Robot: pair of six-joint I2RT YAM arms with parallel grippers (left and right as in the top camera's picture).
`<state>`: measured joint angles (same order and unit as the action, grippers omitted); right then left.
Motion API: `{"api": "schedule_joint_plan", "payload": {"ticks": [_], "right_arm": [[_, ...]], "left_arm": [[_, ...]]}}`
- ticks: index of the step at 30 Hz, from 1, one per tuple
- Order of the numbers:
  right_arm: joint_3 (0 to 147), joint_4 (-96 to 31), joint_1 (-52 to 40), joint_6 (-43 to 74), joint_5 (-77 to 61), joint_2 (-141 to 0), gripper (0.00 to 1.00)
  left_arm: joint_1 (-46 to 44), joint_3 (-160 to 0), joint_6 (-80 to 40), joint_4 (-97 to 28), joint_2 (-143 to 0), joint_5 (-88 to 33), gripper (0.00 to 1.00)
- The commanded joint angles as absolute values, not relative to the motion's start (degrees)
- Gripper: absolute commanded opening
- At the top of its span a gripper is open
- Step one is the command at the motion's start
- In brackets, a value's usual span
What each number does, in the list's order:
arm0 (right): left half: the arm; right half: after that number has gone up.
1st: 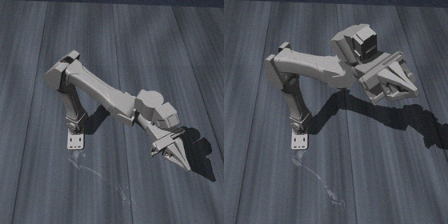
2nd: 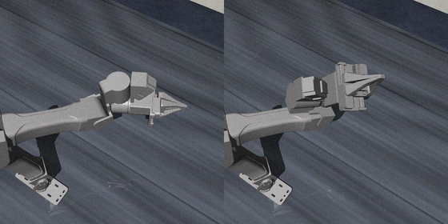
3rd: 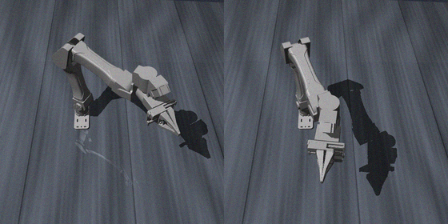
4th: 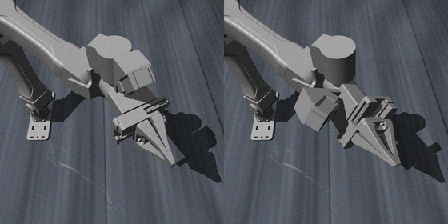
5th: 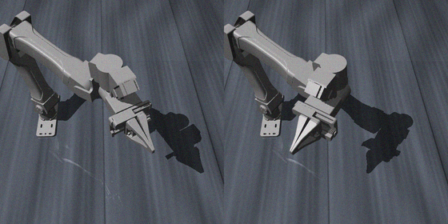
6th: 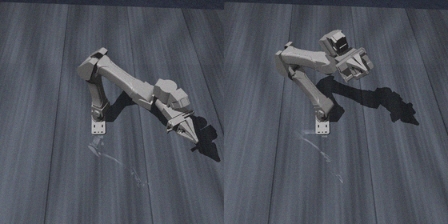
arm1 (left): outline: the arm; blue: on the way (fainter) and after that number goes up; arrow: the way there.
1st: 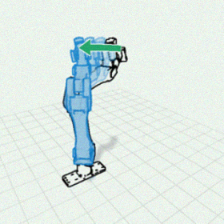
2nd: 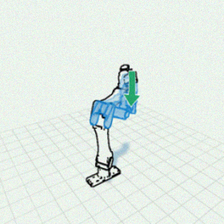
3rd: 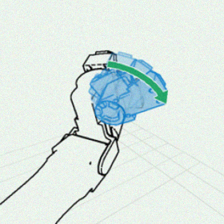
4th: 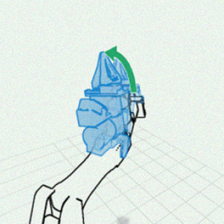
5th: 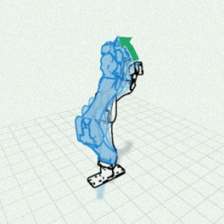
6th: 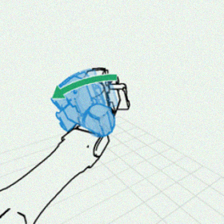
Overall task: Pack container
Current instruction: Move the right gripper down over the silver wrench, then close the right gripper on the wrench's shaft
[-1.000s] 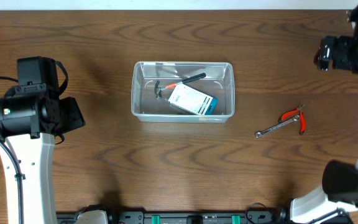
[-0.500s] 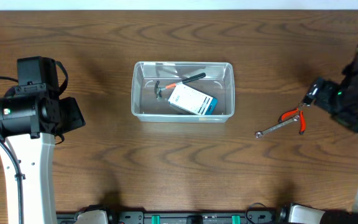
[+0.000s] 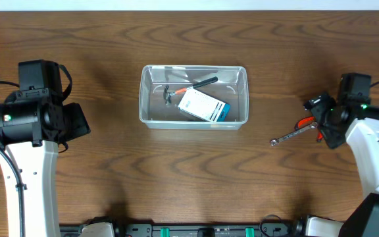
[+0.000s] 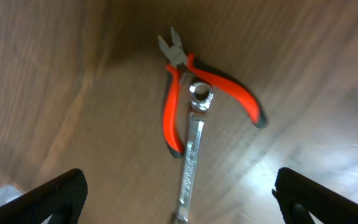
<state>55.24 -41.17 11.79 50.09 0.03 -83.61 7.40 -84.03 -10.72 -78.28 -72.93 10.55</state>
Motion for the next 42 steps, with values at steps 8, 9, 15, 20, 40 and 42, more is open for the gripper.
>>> {"api": "schedule_joint_plan", "payload": {"ticks": [8,9,15,20,40,42], "right_arm": [[49.36,-33.28,8.23,54.68,2.15,-86.46,0.99],[49.36,-33.17,8.01,54.74,2.13,-87.29,0.99],[49.36,-32.97,7.14,57.23,2.15,-91.74,0.99],[49.36,-33.30,7.03,58.74,2.13,-93.58,0.99],[49.74,-35.27,6.02,62.11,-0.23,-100.49,0.99],[49.76,-34.39,6.02,61.54,-0.25,-101.12,0.99]], "left_arm": [[7.64,-84.36,-11.49,-78.87,-72.86,10.96,0.67],[7.64,-84.36,-11.49,-78.87,-72.86,10.96,0.67],[7.64,-84.36,-11.49,-79.09,-72.86,10.96,0.67],[7.64,-84.36,-11.49,-79.07,-72.86,10.96,0.67],[7.64,-84.36,-11.49,-79.05,-72.86,10.98,0.67],[7.64,-84.36,-11.46,-79.05,-72.86,10.98,0.67]]}}
